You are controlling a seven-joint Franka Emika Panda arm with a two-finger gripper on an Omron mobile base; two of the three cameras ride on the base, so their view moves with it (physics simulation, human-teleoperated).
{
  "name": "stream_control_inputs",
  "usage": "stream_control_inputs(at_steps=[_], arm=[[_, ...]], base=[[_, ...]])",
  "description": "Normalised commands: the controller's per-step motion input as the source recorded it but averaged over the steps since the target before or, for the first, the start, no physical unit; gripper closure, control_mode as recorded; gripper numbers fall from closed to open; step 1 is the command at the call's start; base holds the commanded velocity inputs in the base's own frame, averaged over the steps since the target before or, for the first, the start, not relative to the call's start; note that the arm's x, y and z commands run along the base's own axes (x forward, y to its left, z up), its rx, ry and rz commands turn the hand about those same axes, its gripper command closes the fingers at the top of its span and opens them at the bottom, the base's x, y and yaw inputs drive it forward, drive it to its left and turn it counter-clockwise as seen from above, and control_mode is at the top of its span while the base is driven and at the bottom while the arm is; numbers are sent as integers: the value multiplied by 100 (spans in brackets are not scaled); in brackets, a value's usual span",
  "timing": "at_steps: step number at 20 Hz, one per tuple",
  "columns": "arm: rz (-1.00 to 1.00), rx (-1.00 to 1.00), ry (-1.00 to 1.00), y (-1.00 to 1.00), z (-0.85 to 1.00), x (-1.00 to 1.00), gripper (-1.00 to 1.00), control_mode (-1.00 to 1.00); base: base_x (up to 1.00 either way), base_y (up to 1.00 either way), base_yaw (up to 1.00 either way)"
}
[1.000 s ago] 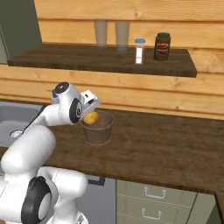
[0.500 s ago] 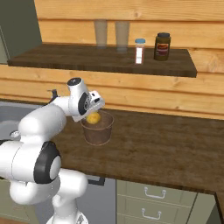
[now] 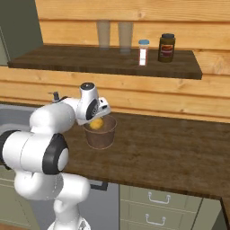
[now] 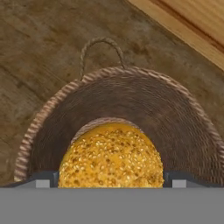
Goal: Open the cabinet, pick up the bread from the cabinet and place it in the basket. Then move the basket to the dining counter.
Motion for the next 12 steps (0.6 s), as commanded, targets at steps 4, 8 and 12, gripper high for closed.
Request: stream_control_inputs(at_steps=[4, 8, 12], arm=[[-1, 4, 18, 0, -9, 37, 100, -100], [-4, 0, 6, -1, 0, 17, 100, -100], [-6, 0, 5, -13, -2, 15, 100, -100]], base=[[0, 0, 0], [0, 0, 0], [0, 0, 0]])
